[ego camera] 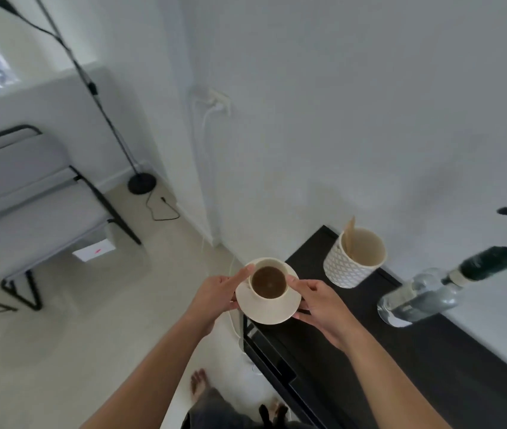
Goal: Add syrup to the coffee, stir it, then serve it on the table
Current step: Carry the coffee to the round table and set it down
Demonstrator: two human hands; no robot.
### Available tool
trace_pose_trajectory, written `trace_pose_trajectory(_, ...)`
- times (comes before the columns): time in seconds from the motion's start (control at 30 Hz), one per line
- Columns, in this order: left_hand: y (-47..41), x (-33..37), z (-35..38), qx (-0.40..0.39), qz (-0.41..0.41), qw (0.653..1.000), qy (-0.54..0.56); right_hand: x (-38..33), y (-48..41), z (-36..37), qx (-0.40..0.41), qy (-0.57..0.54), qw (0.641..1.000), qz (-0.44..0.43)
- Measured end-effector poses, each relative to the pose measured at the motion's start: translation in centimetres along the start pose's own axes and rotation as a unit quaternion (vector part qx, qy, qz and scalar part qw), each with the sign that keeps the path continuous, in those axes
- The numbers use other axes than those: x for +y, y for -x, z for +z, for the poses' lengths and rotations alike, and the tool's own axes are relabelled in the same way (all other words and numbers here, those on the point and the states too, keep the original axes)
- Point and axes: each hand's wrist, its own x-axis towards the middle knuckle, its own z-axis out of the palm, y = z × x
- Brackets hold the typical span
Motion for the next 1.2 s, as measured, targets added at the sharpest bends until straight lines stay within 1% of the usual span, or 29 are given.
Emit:
trace_pose_trajectory(0.2,2.5,-1.4,-4.7,0.083,0.005,0.995,0.048,-1.7,-1.7,4.9,-0.084,0.062,0.995,-0.007)
trace_pose_trajectory(0.37,4.9,-2.2,-9.2,0.155,-0.001,0.984,0.088,-3.1,-2.7,10.7,-0.155,0.116,0.981,-0.013)
trace_pose_trajectory(0.6,7.1,-4.2,-16.9,0.234,-0.007,0.962,0.143,-3.6,-4.7,20.4,-0.205,0.162,0.965,-0.015)
trace_pose_trajectory(0.9,10.4,-6.0,-28.2,0.288,-0.008,0.938,0.195,-3.1,-6.2,34.2,-0.264,0.204,0.942,-0.016)
trace_pose_trajectory(1.2,13.3,-9.5,-39.6,0.336,-0.012,0.914,0.226,-1.5,-5.9,47.6,-0.316,0.238,0.919,-0.013)
